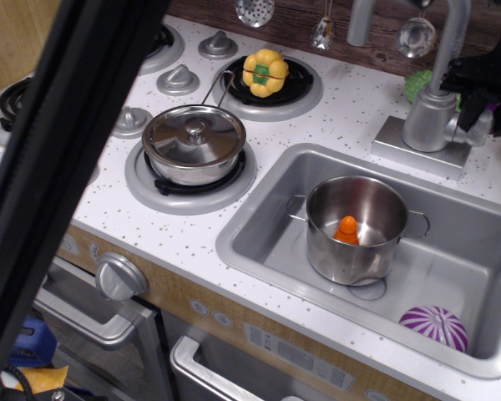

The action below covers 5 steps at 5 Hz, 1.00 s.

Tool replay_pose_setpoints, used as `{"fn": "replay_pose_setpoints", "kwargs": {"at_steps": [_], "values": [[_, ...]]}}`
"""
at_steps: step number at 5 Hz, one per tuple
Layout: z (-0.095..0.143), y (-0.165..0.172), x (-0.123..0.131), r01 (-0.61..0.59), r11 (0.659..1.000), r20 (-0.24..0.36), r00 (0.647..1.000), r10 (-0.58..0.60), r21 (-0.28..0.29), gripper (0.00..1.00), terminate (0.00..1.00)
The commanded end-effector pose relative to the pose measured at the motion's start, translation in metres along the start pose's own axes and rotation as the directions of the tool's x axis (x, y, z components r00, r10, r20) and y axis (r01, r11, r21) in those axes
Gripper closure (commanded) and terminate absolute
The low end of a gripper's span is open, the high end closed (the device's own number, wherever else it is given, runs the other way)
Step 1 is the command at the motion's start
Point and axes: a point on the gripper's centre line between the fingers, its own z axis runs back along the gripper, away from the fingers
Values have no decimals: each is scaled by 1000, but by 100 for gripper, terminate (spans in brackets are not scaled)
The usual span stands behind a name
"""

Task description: Turn lever vertical to front

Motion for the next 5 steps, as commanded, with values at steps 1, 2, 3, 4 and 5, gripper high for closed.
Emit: {"fn": "replay_pose_setpoints", "kwargs": {"at_steps": [1, 2, 3, 4, 5], "values": [[12, 11, -3, -20, 998, -127, 992, 12, -59, 100, 0], [8, 10, -7, 8, 1000, -171, 985, -13, -29, 100, 0], [7, 7, -19, 22, 1000, -154, 988, -19, 17, 100, 0], [4, 8, -29, 22, 999, -128, 992, -16, 43, 100, 0], [-2, 15, -42, 17, 999, -98, 995, -13, 41, 100, 0]]}}
